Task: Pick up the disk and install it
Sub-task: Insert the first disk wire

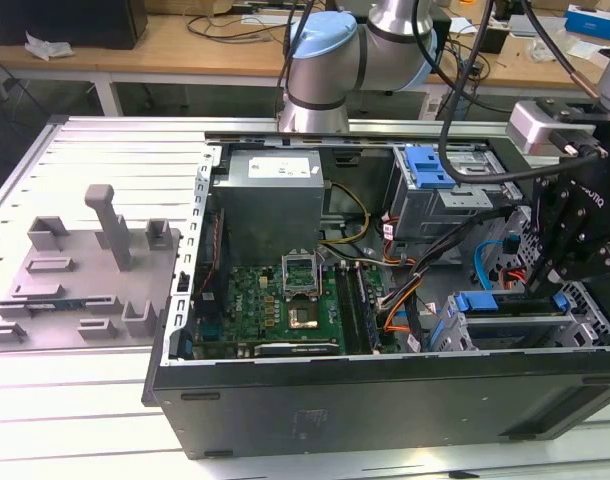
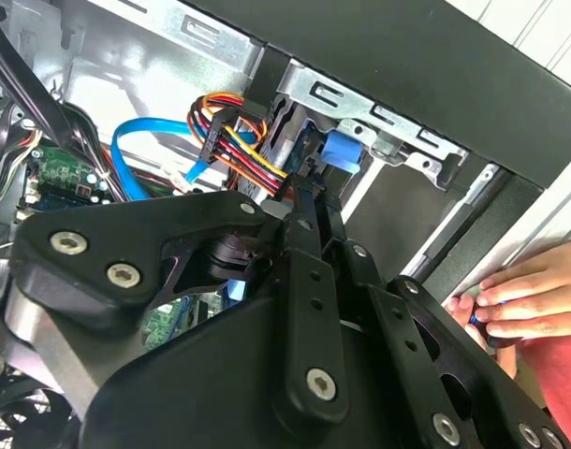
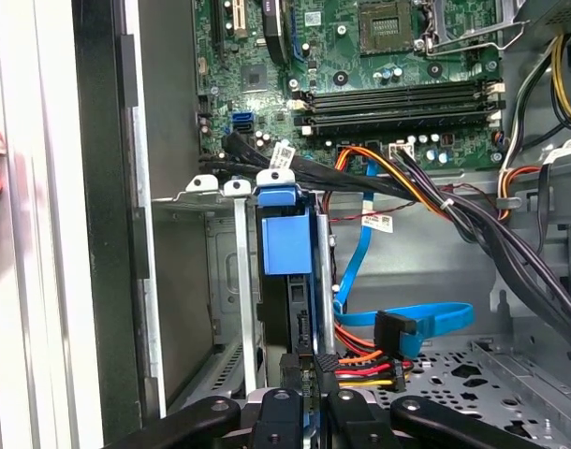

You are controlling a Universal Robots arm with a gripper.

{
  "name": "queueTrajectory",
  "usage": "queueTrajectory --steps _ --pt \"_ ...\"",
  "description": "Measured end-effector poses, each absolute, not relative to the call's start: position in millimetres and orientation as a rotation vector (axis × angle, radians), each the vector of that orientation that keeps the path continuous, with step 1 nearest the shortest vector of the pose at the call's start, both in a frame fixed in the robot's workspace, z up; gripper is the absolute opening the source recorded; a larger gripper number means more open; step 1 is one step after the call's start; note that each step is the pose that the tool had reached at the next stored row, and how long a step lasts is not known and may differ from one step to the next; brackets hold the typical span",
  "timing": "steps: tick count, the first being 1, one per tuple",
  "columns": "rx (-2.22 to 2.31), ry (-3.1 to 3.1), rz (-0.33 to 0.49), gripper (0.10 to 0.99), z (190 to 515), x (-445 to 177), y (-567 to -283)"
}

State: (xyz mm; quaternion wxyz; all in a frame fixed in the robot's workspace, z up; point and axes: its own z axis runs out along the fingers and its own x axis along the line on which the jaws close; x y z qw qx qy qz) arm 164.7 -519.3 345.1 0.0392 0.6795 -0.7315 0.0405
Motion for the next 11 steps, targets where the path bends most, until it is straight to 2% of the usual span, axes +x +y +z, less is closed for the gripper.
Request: queueTrajectory --steps 11 --pt "2.083 -2.242 0.124 0.169 341.3 165.1 -519.3"
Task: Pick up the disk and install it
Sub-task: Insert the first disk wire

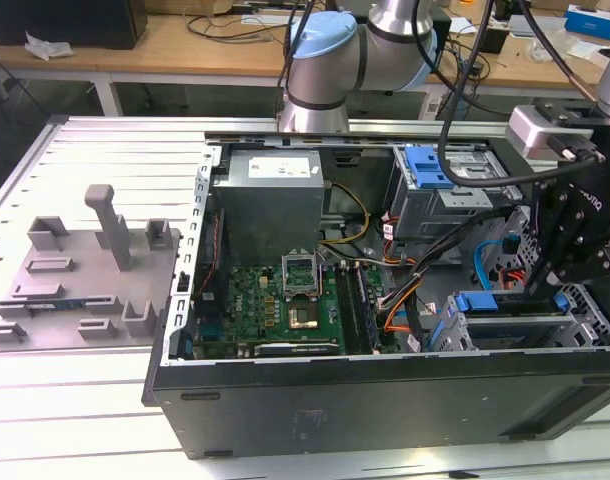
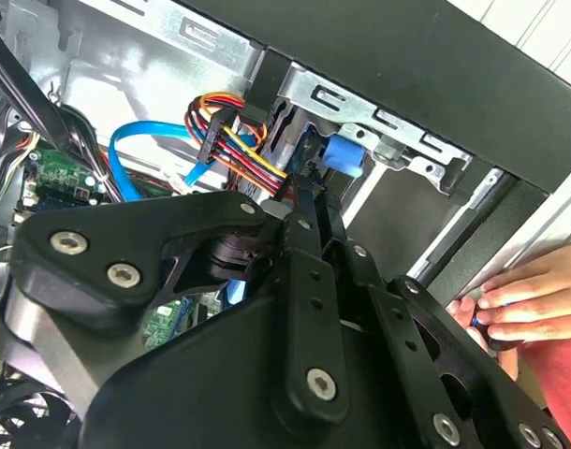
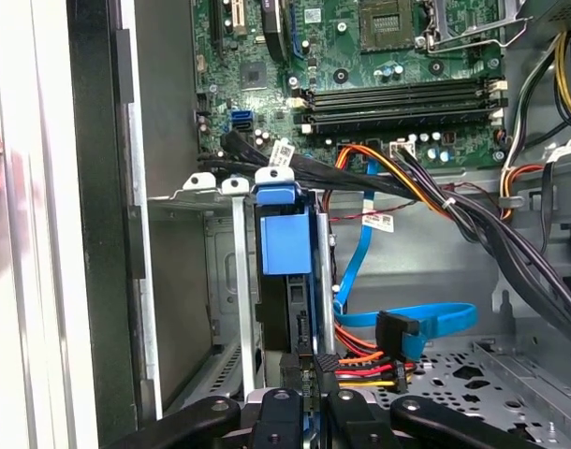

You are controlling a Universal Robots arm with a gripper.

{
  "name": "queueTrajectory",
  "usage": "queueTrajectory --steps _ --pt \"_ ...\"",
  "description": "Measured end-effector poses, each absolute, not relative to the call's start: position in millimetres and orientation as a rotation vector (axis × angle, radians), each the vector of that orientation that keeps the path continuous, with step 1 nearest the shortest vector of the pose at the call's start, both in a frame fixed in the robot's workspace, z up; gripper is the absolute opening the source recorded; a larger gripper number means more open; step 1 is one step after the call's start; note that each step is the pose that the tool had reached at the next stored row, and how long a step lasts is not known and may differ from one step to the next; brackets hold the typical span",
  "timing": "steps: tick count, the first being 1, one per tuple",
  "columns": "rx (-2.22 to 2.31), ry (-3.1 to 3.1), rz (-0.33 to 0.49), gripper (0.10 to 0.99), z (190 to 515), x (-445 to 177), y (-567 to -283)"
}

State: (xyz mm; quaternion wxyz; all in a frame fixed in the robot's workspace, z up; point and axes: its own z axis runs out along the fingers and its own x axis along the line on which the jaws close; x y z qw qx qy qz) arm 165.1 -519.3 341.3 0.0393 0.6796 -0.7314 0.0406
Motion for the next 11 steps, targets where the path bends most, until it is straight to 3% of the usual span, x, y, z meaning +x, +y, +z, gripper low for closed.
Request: queueTrajectory --steps 11 --pt "2.083 -2.243 0.123 0.169 343.4 165.5 -518.2"
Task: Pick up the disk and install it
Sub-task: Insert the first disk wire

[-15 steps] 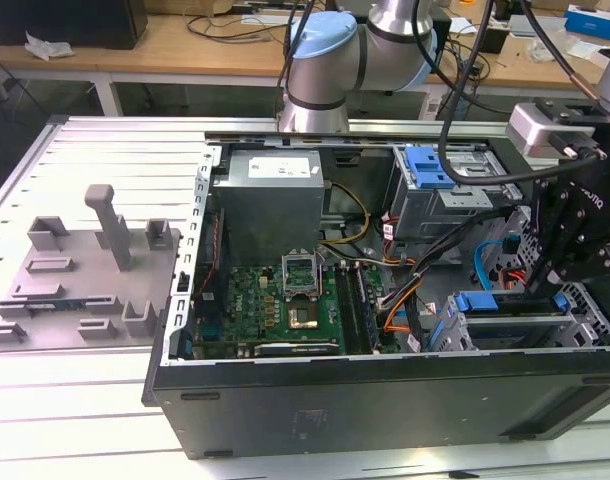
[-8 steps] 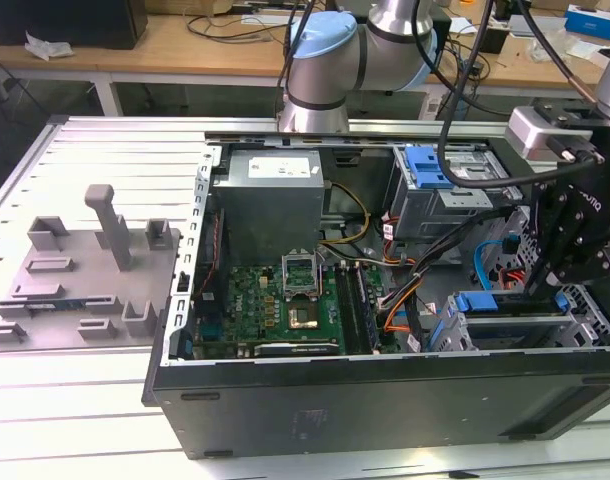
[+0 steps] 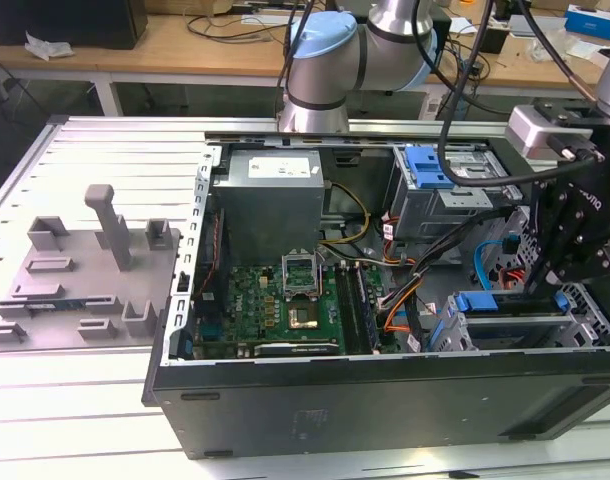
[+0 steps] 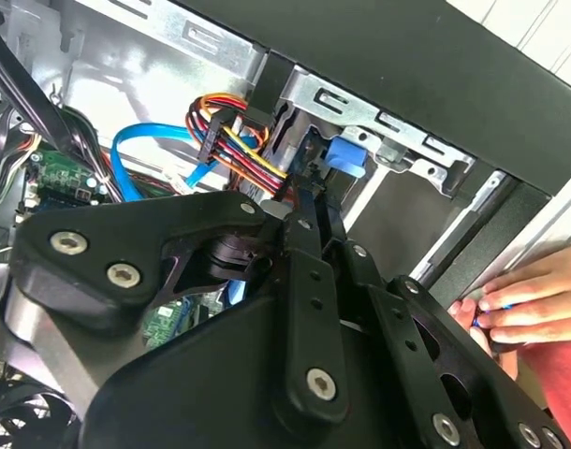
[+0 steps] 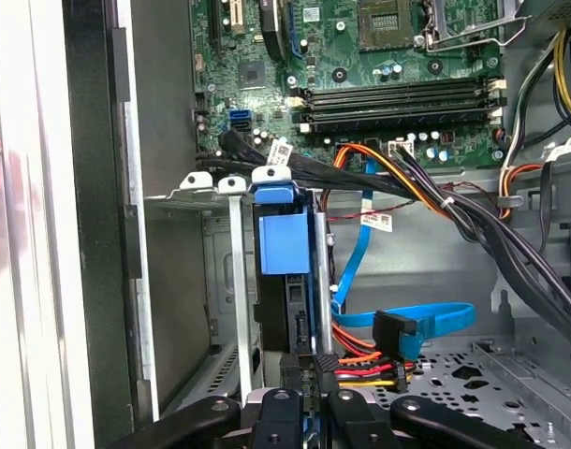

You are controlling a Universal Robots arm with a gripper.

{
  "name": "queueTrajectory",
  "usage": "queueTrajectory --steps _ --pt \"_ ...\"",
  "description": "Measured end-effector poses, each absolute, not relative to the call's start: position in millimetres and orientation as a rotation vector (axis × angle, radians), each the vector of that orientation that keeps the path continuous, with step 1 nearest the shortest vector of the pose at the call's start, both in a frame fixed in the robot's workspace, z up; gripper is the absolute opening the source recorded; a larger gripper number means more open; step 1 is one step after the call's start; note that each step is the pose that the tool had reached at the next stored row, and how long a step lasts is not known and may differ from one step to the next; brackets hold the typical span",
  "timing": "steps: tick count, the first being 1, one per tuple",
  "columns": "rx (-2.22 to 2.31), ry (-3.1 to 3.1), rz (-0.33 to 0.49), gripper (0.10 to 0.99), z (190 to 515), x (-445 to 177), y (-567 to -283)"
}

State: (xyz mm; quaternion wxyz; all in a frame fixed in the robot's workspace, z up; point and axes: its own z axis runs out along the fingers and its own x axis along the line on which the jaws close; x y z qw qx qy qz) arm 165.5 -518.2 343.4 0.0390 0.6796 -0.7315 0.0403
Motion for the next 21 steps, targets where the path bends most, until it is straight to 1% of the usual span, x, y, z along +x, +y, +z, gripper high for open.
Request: queueTrajectory --steps 4,14,21 --pt "2.082 -2.241 0.126 0.169 354.9 165.5 -516.8" --pt "2.082 -2.241 0.127 0.169 355.6 165.5 -510.5" --pt "2.082 -2.240 0.128 0.169 355.6 165.5 -511.3"
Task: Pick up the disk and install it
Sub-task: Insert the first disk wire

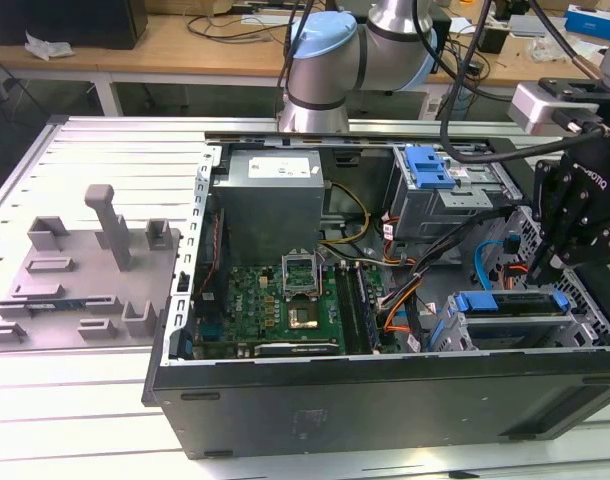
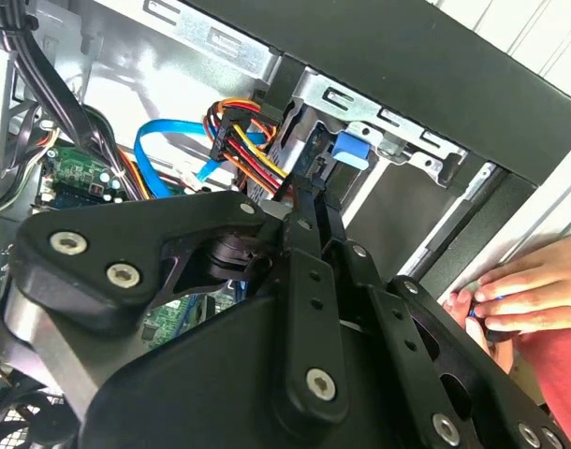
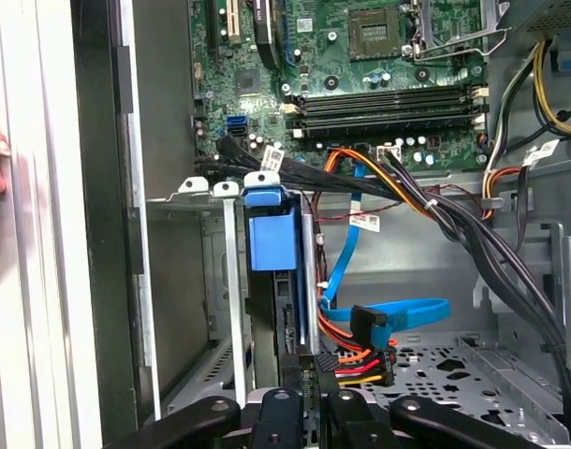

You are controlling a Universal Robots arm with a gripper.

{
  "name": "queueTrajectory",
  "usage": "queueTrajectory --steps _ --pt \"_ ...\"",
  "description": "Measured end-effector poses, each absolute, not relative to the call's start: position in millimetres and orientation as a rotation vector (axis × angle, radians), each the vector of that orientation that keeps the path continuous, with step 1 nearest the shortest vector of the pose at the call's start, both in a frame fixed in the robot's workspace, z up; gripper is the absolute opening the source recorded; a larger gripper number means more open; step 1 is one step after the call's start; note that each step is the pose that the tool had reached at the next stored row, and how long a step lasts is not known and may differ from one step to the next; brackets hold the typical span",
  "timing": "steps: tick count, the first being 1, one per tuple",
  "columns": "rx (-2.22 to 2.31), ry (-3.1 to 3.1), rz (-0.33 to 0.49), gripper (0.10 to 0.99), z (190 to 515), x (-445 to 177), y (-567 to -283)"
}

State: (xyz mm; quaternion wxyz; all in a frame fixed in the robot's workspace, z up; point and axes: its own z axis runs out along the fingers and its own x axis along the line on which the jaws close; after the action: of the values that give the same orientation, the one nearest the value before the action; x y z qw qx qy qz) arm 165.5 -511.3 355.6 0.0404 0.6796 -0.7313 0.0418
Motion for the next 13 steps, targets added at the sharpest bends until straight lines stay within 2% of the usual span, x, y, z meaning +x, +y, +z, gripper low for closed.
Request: queueTrajectory --steps 13 --pt "2.082 -2.240 0.128 0.169 351.6 165.5 -514.5"
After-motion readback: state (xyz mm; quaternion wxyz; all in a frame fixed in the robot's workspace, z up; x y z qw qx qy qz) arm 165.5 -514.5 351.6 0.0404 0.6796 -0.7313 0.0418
